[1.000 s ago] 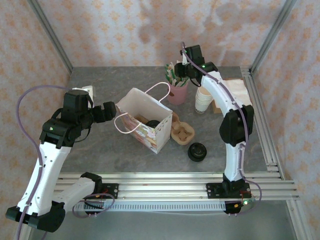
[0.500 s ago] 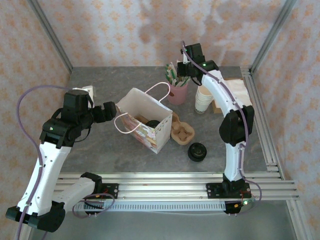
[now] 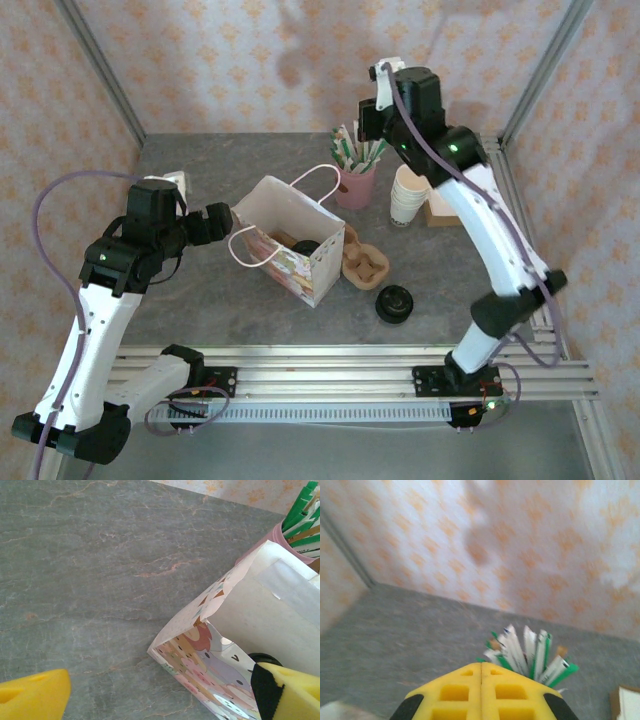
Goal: Pack the takeout coffee
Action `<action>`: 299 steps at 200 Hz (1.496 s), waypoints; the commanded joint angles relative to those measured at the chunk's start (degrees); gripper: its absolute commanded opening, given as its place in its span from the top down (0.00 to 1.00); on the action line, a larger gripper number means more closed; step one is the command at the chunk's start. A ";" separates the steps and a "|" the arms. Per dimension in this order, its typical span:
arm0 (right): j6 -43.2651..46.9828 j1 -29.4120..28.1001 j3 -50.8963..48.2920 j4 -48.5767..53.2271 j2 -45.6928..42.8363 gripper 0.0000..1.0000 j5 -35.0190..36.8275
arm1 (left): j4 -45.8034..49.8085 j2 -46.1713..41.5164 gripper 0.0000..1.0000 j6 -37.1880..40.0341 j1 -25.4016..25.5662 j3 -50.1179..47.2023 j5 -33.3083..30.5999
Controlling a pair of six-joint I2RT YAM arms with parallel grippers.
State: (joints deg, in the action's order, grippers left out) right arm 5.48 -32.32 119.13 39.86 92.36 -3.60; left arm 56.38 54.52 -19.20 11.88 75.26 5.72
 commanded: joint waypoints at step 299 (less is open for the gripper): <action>-5.63 -19.66 -22.63 -16.57 -8.33 0.44 3.93 | -0.86 -1.12 0.05 -2.03 0.06 -1.35 -1.40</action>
State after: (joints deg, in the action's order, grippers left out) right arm -3.07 -52.95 93.97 21.26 88.49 -7.75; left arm 56.34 53.39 -20.95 11.88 74.52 5.08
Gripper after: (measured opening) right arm 0.574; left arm 0.945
